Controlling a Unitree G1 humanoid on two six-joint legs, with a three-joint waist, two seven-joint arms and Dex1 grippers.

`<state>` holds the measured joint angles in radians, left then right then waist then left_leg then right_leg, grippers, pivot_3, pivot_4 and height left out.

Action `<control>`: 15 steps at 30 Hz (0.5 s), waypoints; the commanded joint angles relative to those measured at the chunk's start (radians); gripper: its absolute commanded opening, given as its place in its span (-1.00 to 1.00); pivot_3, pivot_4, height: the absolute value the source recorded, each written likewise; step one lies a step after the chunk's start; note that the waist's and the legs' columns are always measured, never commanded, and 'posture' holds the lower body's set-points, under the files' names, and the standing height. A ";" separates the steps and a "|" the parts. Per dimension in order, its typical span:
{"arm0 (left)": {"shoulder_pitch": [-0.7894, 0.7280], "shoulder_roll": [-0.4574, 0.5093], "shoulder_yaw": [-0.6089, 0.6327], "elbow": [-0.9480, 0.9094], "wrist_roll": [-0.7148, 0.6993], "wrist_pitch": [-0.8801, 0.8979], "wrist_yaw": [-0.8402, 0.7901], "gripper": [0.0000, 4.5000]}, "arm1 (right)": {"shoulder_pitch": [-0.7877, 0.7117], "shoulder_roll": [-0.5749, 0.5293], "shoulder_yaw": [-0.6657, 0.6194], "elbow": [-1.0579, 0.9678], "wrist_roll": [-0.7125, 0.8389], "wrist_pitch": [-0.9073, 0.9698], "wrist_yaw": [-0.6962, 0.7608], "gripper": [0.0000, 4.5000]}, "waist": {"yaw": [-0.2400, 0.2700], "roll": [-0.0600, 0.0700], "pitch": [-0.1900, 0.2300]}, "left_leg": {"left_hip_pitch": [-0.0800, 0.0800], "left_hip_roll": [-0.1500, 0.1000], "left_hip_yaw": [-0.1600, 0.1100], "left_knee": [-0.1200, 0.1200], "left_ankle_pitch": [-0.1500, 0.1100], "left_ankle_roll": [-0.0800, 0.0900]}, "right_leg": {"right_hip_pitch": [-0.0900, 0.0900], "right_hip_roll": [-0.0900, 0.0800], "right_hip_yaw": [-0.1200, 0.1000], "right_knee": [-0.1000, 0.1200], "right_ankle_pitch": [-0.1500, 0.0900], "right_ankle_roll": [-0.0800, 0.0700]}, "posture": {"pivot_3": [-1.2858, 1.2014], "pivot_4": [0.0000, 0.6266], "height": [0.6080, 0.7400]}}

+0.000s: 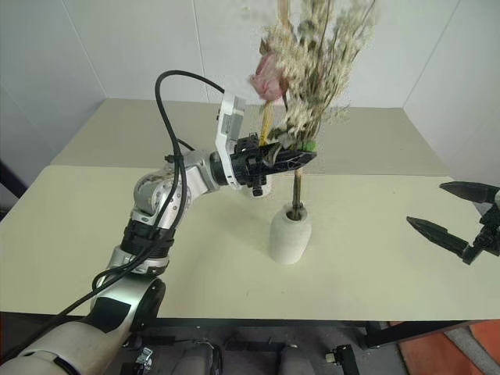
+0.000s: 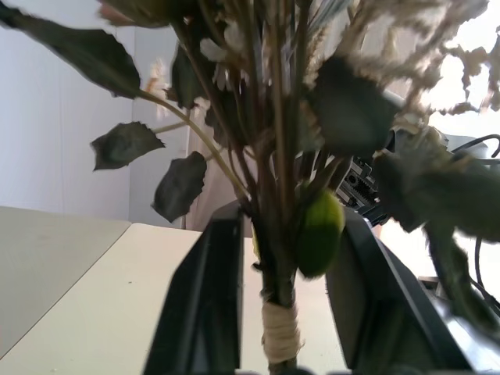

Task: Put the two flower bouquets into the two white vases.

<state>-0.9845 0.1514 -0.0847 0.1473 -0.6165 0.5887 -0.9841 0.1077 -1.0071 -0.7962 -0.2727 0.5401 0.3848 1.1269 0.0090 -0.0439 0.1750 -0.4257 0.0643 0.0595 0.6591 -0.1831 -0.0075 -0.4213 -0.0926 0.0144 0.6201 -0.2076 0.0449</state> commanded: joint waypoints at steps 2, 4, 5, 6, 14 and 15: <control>0.009 0.008 -0.001 -0.041 0.005 -0.025 -0.024 0.33 | 0.008 -0.019 -0.047 -0.018 0.031 -0.005 0.034 1.00 | 0.000 0.000 0.000 | 0.000 0.000 0.000 0.000 0.000 0.000 | 0.000 0.000 0.000 0.000 0.000 0.000 | 0.03 -0.52 1.00; 0.020 0.013 -0.007 -0.051 0.017 -0.035 -0.026 0.63 | 0.001 -0.023 -0.041 -0.009 0.030 -0.010 0.035 1.00 | 0.000 0.000 0.000 | 0.000 0.000 0.000 0.000 0.000 0.000 | 0.000 0.000 0.000 0.000 0.000 0.000 | 0.03 -0.52 1.00; 0.023 0.014 -0.006 -0.054 0.015 -0.028 -0.025 0.77 | -0.003 -0.024 -0.038 -0.004 0.030 -0.014 0.037 1.00 | 0.000 0.000 0.000 | 0.000 0.000 0.000 0.000 0.000 0.000 | 0.000 0.000 0.000 0.000 0.000 0.000 | 0.03 -0.52 1.00; 0.024 0.015 -0.005 -0.055 0.011 -0.018 -0.026 0.93 | -0.007 -0.026 -0.034 0.000 0.030 -0.017 0.039 1.00 | 0.000 0.000 0.000 | 0.000 0.000 0.000 0.000 0.000 0.000 | 0.000 0.000 0.000 0.000 0.000 0.000 | 0.03 -0.52 1.00; 0.057 0.089 -0.047 -0.102 0.071 -0.042 -0.067 0.98 | -0.047 -0.038 -0.022 0.040 0.074 -0.003 0.085 1.00 | 0.000 0.000 0.000 | 0.000 0.000 0.000 0.000 0.000 0.000 | 0.000 0.000 0.000 0.000 0.000 0.000 | 0.03 -0.52 1.00; 0.062 0.094 -0.048 -0.105 0.077 -0.042 -0.061 0.98 | -0.051 -0.039 -0.019 0.046 0.078 -0.005 0.092 1.00 | 0.000 0.000 0.000 | 0.000 0.000 0.000 0.000 0.000 0.000 | 0.000 0.000 0.000 0.000 0.000 0.000 | 0.03 -0.52 1.00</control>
<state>-0.9256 0.2431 -0.1313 0.0854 -0.5471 0.5703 -1.0402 0.0746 -1.0256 -0.7950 -0.2276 0.5936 0.3806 1.2054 0.0087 -0.0437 0.1749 -0.4256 0.0644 0.0594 0.6592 -0.1830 -0.0075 -0.4213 -0.0926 0.0144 0.6201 -0.2077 0.0447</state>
